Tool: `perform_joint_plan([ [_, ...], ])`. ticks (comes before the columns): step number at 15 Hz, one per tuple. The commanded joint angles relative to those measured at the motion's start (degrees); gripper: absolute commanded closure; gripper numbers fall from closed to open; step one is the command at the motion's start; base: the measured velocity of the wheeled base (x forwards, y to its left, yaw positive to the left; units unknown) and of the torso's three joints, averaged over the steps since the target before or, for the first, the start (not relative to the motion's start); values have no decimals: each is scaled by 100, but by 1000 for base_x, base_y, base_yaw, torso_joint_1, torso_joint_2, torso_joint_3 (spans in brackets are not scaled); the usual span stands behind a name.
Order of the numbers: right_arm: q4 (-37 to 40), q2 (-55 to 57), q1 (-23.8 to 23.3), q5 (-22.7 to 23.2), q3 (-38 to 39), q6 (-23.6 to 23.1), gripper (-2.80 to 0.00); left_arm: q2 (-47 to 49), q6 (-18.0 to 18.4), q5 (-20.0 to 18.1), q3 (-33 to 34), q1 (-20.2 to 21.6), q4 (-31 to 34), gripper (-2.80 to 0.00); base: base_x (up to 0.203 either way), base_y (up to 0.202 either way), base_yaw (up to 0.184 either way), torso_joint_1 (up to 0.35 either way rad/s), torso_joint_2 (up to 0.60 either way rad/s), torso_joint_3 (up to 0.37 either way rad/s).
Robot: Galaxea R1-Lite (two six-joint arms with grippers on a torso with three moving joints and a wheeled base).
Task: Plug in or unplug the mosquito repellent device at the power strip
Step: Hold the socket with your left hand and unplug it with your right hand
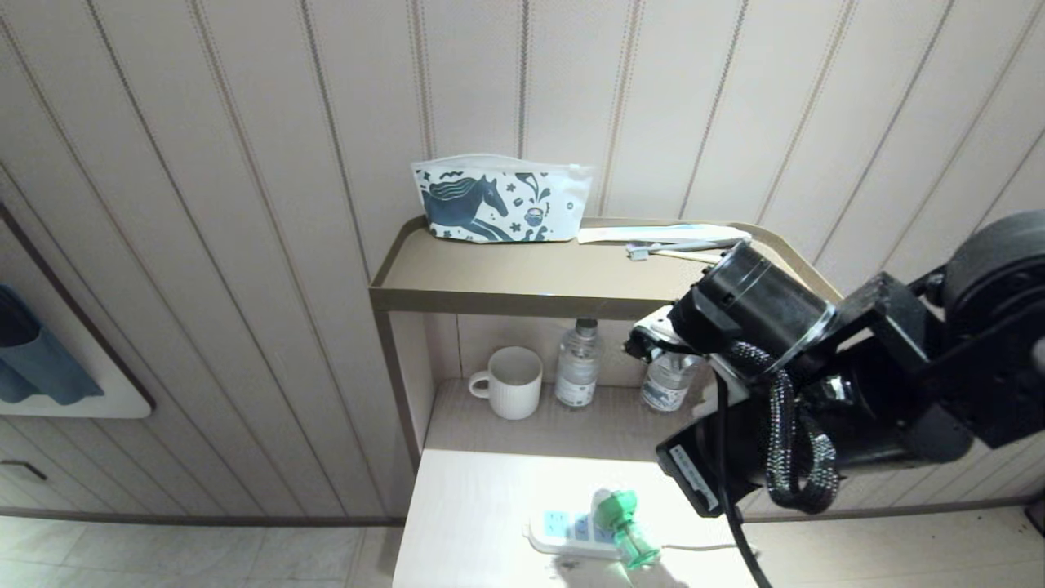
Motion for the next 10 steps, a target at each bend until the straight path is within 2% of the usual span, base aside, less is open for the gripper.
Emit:
perform_joint_plan([
  [1, -613, 188, -102, 13, 473, 35, -280, 8, -1, 1, 7, 1, 0, 0, 0, 0, 0, 0, 0, 0],
  [3, -1195, 420, -180, 296, 828, 39, -280, 8, -1, 1, -4, 1, 0, 0, 0, 0, 0, 0, 0, 0],
  [5, -1453, 578, -369, 727, 924, -2, -280, 8, -1, 1, 4, 1, 0, 0, 0, 0, 0, 0, 0, 0],
  [10, -1436, 1004, -650, 832, 981, -288, -280, 8, -1, 1, -10, 1, 0, 0, 0, 0, 0, 0, 0, 0],
])
